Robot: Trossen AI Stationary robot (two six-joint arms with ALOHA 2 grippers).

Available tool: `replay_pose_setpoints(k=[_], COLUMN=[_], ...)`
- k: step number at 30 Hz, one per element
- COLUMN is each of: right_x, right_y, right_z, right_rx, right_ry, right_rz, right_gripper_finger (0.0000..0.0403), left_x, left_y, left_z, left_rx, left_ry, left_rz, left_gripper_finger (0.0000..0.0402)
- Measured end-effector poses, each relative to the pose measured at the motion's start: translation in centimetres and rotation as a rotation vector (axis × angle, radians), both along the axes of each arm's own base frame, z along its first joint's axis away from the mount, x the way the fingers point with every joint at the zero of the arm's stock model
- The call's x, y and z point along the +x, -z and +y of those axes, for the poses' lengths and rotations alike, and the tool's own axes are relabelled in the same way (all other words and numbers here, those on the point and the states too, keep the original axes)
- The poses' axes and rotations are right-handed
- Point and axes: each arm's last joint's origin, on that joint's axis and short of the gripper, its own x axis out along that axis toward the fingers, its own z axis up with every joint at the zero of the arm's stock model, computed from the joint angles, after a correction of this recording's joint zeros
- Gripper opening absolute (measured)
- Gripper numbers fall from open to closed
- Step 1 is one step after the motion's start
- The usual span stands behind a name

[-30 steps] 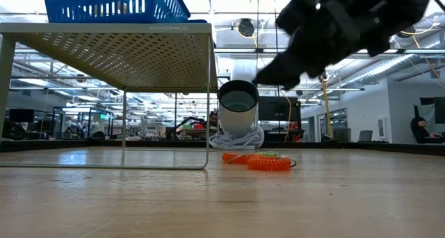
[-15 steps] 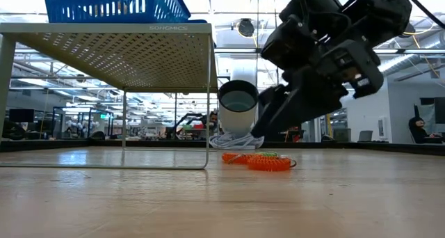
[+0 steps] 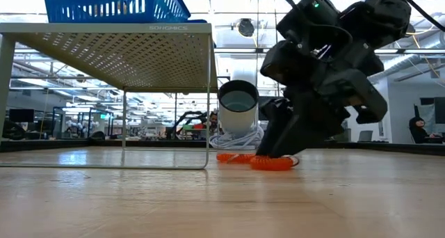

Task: Pick & Place Office Desk Supplies
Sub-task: Put the orange spring rubber band into the bottom blue bin on the shelf

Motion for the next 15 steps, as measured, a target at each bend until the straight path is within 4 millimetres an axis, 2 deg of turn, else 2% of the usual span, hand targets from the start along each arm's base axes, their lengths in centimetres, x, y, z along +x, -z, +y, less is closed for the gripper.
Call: replay_pose_setpoints(k=[11, 15], right_x=[-0.70, -0.95], right_y=[0.64, 0.85], right_z=[-0.24, -0.44], right_rx=[0.055, 0.047], right_ry=[0.097, 0.104], right_rz=[0.138, 0.175], right_gripper_finger=[0.0153, 0.0124], left_x=[0.00, 0.00], left_y=[0.00, 0.01], left_z=[0.00, 0.00], left_rx=[0.009, 0.009], left_ry=[0.002, 0.002], left_rz=[0.000, 0.000], left_gripper_finger=[0.0246, 0.0246])
